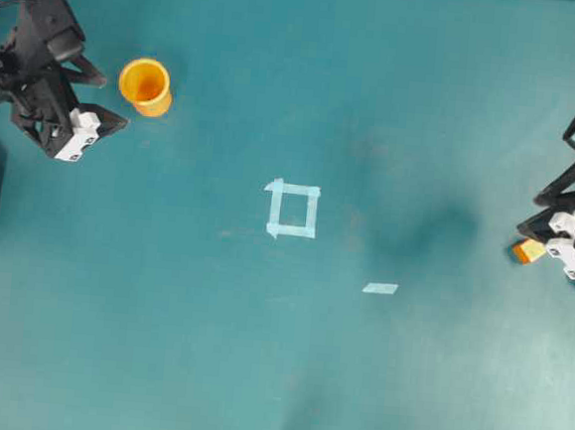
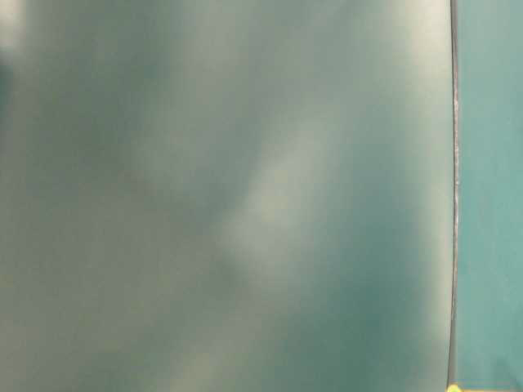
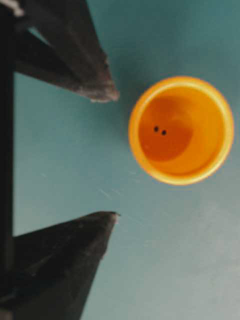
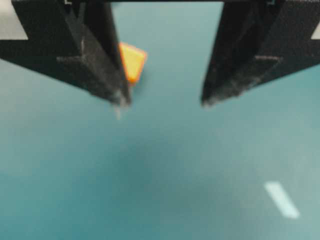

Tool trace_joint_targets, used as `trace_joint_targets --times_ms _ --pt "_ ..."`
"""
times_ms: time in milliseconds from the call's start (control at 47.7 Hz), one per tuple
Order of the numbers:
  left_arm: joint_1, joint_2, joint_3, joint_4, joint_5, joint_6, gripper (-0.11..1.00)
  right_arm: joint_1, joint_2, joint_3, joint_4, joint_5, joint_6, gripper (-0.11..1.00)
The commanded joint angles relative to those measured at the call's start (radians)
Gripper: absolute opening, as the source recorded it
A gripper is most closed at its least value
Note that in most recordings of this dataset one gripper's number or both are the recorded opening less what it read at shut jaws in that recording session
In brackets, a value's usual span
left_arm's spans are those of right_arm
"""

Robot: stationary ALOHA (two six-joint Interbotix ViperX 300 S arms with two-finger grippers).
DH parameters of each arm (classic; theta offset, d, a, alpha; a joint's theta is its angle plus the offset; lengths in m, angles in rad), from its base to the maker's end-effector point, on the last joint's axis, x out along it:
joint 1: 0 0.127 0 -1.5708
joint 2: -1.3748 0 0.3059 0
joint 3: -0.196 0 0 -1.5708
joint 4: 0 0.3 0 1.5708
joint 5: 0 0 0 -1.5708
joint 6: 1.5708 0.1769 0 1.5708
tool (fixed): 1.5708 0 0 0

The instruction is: Hold the block with right arm and the cup with left arm, then put the block into the cup.

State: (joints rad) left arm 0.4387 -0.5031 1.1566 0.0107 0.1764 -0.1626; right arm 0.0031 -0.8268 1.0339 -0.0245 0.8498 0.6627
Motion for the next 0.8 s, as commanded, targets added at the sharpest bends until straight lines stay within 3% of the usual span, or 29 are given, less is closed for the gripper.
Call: trace_joint_targets --times_ms 0,210,524,776 --pt "0.005 0.02 -0.021 0.002 -0.029 -0.002 0.87 -0.002 0.008 -0.026 -0.003 -0.003 0.0 0.61" --pt "0.003 0.098 -0.02 0.002 -0.075 -0.003 0.87 -0.002 0.014 -0.026 -0.003 -0.003 0.0 0.61" --pt "0.002 0.21 -0.011 0.002 -0.275 -0.003 0.87 -0.002 0.015 -0.026 -0.025 -0.003 0.0 0.61" --pt "0.003 0.308 -0.021 0.002 -0.364 -0.002 0.87 -0.002 0.015 -0.026 -0.031 -0.006 0.0 0.61"
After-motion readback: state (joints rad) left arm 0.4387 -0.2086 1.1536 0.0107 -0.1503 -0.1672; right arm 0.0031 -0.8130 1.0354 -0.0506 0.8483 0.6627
